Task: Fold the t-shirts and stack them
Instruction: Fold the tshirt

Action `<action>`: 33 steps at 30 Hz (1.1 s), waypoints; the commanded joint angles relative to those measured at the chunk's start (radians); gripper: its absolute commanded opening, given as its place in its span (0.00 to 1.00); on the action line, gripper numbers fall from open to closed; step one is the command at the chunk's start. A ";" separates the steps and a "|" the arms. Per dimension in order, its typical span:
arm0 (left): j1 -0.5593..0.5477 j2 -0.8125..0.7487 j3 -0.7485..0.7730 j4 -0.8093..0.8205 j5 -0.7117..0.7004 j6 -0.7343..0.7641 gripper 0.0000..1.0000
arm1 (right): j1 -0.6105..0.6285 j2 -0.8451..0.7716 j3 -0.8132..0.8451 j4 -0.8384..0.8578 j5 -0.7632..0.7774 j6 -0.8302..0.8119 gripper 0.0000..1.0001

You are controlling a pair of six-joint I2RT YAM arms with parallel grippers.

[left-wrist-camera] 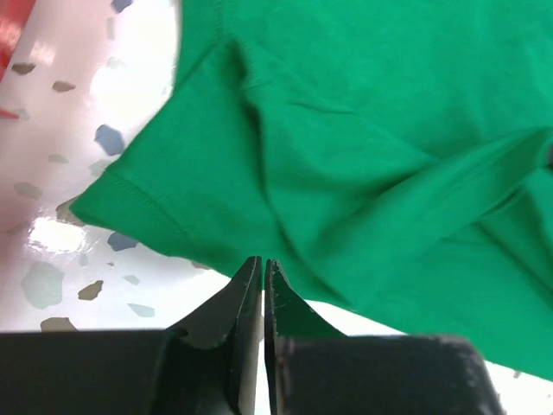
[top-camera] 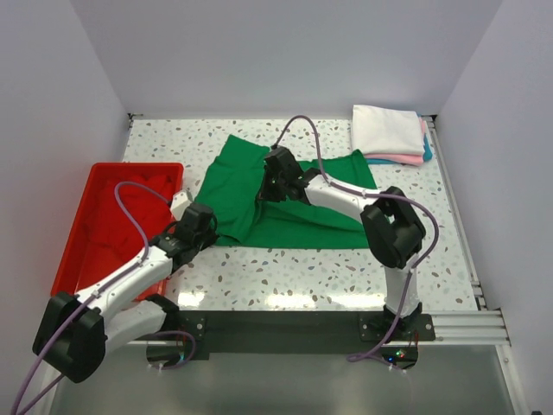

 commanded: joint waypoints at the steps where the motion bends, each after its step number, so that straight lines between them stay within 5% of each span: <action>1: 0.014 0.034 -0.031 0.029 -0.032 -0.026 0.09 | -0.031 0.029 0.081 0.042 -0.066 -0.013 0.00; 13: 0.044 0.175 -0.085 0.099 -0.061 -0.048 0.02 | -0.096 0.137 0.172 0.066 -0.155 -0.002 0.00; 22: 0.047 0.117 -0.111 0.067 -0.030 -0.058 0.02 | -0.134 0.207 0.236 0.071 -0.212 -0.006 0.01; 26: 0.045 0.069 -0.102 0.030 -0.018 -0.046 0.02 | -0.152 0.188 0.225 0.077 -0.212 -0.016 0.16; 30: 0.047 -0.013 -0.059 -0.023 0.017 -0.011 0.02 | -0.155 0.150 0.231 0.054 -0.181 -0.073 0.46; 33: 0.045 -0.056 -0.015 -0.036 0.042 0.018 0.04 | -0.155 0.119 0.239 0.017 -0.140 -0.114 0.54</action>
